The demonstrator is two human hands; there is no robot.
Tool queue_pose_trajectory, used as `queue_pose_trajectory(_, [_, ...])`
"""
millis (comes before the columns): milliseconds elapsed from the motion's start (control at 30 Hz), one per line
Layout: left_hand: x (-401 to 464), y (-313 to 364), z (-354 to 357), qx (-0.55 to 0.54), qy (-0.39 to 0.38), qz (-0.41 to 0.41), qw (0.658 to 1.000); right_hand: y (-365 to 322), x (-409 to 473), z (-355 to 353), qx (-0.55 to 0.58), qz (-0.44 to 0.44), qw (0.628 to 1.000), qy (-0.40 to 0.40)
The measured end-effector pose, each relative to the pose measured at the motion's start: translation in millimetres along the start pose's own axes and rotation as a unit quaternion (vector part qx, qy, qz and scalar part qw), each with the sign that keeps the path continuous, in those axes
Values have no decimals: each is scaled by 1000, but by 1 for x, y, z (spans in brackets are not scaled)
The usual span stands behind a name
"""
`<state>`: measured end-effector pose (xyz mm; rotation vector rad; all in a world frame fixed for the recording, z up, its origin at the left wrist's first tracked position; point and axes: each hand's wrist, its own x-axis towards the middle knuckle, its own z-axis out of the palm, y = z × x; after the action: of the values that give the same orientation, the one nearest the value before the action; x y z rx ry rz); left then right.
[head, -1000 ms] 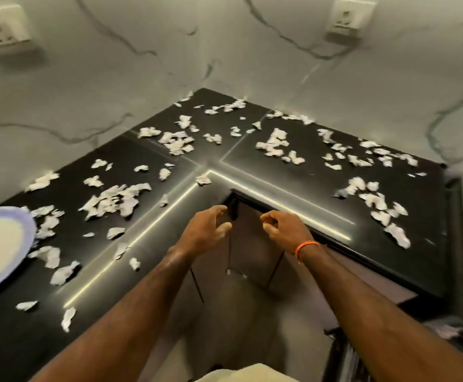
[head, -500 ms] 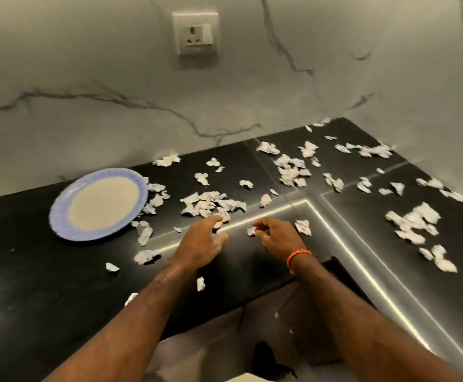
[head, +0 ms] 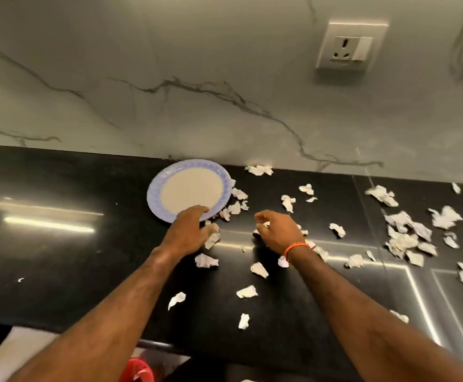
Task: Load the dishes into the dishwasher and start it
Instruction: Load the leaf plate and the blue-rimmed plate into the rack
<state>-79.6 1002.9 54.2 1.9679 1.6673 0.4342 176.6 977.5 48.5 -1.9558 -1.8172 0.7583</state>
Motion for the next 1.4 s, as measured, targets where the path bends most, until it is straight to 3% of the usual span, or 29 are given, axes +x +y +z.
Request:
queue_pose_trajectory(267, [68,-86,-62,32,27,-89,995,-63,108,15,-41,14,998,-43])
queue_pose_trajectory(533, [114,-130,-64,29,2,-134,991,-78,172,48,-29,83,995,-46])
queue_pose_trajectory(700, [130,-131,-59,-74,106,-205,970,-74,175,61,20,107,993,-39])
queue_pose_trajectory(867, [134,-117,-63,-153,121,-258,946,-71,165,51,73,129,989,-14])
queue_pose_trajectory(1033, [135,-93,-58,-192,121,-237,945,-56,137,33,117,108,985,60])
queue_pose_trajectory(1167, [137,-75,-52,-265,105,-200,937,-38,101,13,176,151,968,94])
queue_pose_trajectory(1400, [132,-9,-24,-367,25,-10,930,23,14,-11,214,244,923,206])
